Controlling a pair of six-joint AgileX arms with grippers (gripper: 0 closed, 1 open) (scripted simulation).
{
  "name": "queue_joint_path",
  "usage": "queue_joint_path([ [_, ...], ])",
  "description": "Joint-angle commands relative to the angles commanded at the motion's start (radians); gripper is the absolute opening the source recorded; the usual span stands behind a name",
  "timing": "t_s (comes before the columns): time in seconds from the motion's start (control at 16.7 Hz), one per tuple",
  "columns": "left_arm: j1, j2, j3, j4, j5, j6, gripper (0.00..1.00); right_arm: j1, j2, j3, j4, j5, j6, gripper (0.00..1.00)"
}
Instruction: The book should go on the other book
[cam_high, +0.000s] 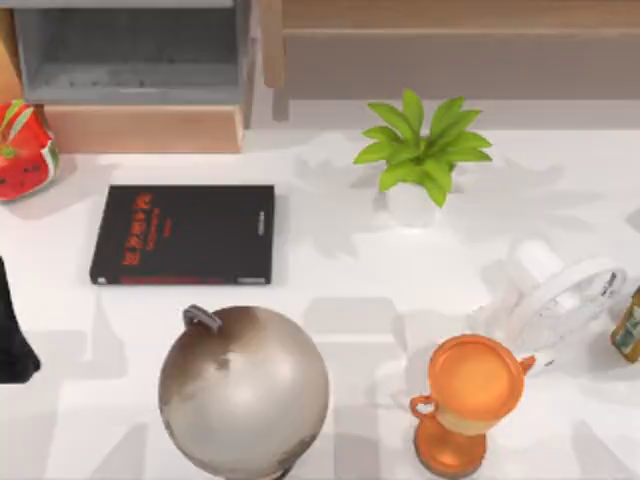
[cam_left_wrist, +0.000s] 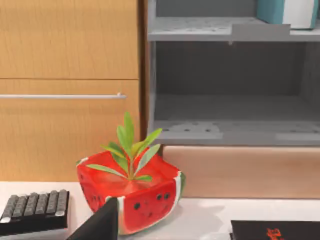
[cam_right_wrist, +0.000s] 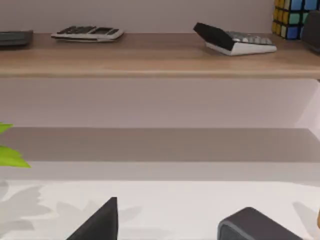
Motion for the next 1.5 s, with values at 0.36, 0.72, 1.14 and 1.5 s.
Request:
queue_joint_path([
  [0.36,-0.025,0.105,0.094,0.051,-0.016,0.000,1.00,0.000,0.000,0.000,0.000,0.000,0.000,1.00],
  [0.72,-0.102,0.577,0.436,0.220,-0.084,-0.001,1.00,0.000,0.000,0.000,0.000,0.000,0.000,1.00],
  [1.14,-0.208,1.360,0.902,0.449,-0.180,-0.003,1.00,0.000,0.000,0.000,0.000,0.000,0.000,1.00],
  [1.5,-0.276,1.801,1.197,0.594,-0.240,-0.006,1.00,0.000,0.000,0.000,0.000,0.000,0.000,1.00],
])
